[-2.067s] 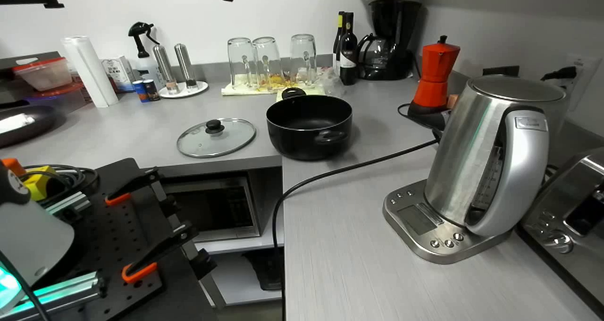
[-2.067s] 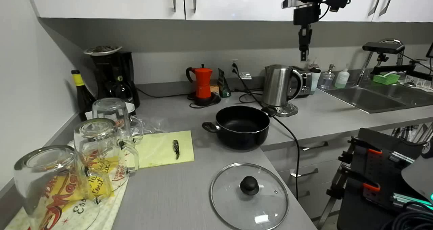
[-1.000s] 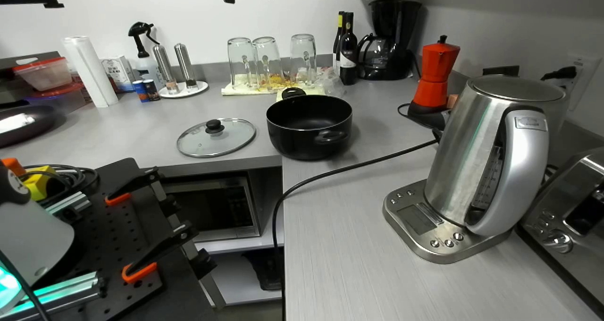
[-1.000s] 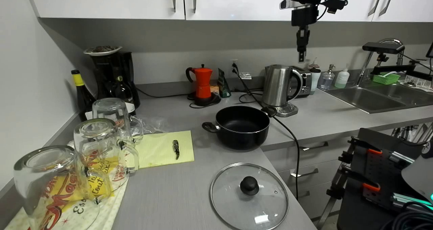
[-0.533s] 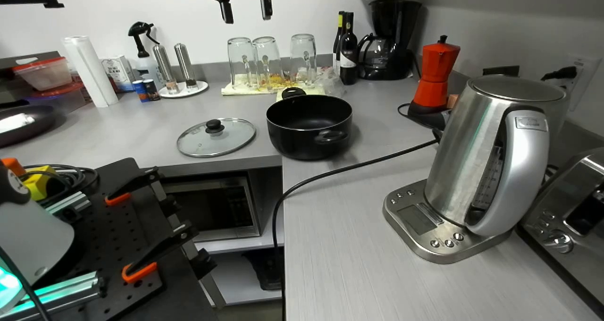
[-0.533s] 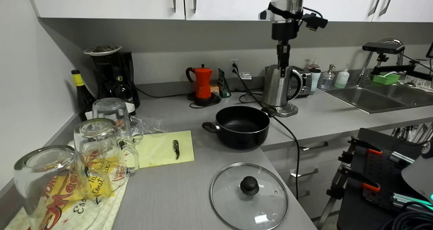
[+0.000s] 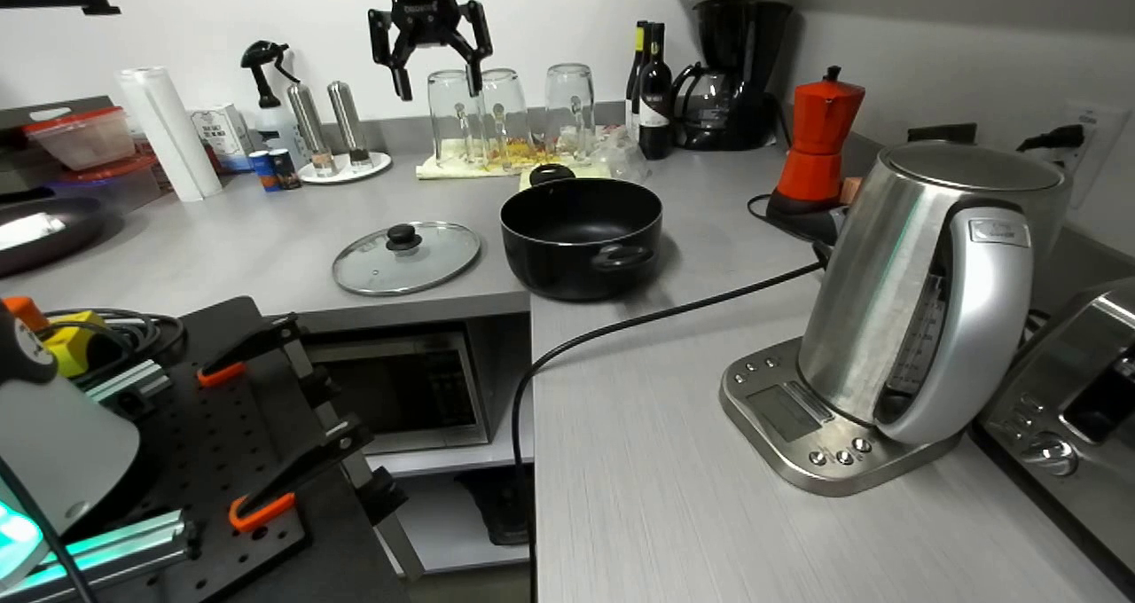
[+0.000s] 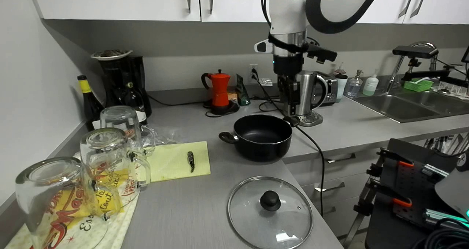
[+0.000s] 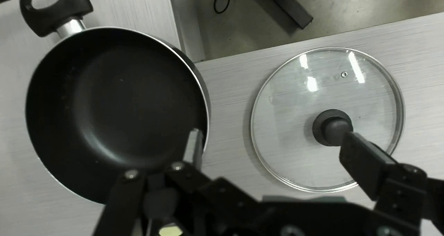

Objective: Put the lid on the pot

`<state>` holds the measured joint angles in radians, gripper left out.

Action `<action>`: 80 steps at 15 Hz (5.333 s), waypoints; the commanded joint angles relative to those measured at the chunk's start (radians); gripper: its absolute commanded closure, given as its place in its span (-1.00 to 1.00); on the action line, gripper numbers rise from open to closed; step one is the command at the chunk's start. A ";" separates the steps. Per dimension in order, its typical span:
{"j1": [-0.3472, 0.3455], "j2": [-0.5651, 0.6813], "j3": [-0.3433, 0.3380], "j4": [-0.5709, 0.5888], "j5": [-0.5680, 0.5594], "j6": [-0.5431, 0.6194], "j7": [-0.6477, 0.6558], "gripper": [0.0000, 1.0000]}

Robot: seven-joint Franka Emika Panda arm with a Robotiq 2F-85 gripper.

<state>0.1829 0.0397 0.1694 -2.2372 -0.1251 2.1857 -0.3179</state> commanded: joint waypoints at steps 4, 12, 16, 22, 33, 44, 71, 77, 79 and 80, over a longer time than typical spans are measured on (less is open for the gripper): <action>0.035 0.173 0.050 0.095 -0.090 0.052 -0.077 -1.00; 0.060 0.346 0.091 0.145 -0.142 0.187 -0.140 -1.00; 0.062 0.398 0.111 0.134 -0.137 0.236 -0.177 -1.00; 0.092 0.482 0.136 0.136 -0.139 0.331 -0.152 -1.00; 0.147 0.619 0.104 0.163 -0.155 0.457 -0.084 -1.00; 0.218 0.573 0.009 0.064 -0.210 0.582 0.124 -1.00; 0.343 0.418 -0.132 -0.051 -0.324 0.612 0.369 0.50; 0.357 0.312 -0.105 -0.059 -0.356 0.545 0.384 0.50; 0.341 0.271 -0.086 -0.060 -0.355 0.522 0.377 0.50; 0.328 0.250 -0.074 -0.060 -0.347 0.508 0.369 0.50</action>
<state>0.5316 0.3894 0.0724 -2.2668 -0.4461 2.7393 0.0326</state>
